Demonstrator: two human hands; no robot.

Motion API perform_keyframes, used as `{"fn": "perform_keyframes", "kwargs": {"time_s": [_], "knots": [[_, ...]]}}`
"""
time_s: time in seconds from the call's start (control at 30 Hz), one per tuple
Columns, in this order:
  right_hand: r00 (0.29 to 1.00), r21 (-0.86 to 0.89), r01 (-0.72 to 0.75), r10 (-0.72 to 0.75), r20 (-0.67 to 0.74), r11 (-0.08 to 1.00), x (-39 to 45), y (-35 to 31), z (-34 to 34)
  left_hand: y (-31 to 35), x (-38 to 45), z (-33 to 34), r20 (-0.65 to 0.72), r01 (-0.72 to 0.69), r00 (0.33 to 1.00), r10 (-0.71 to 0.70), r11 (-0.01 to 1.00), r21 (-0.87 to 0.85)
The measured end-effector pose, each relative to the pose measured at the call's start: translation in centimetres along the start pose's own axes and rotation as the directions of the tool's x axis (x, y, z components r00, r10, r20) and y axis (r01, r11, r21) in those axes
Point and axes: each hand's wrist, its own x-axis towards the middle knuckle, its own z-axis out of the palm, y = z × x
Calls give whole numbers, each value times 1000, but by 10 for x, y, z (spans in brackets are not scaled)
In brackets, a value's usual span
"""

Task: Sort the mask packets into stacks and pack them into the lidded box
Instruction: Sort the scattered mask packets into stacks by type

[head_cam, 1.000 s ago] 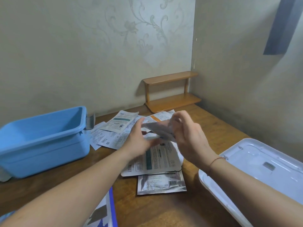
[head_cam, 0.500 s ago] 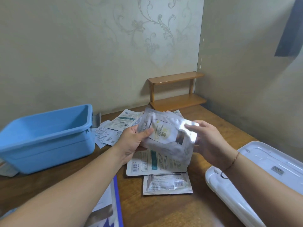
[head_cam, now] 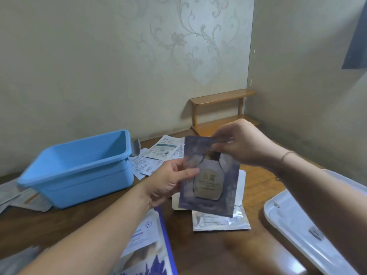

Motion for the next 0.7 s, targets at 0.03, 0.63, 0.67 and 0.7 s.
{"fn": "perform_keyframes", "kwargs": {"time_s": [0.03,0.63,0.67,0.7], "knots": [[1000,2,-23,23,-4,1000,1,-3,3,0,-2,3,-24,8,1000,-7,1000,15],[837,677,-501,103,538,539,-75,-135,95,32,-156,-76,-517,-100,848,119,993,63],[849,674,-470,83,521,570,-78,-152,104,33,-176,-91,-557,-117,816,153,988,100],[864,654,-426,67,499,625,-79,-169,115,35,-198,-105,-606,-121,776,173,985,127]]}}
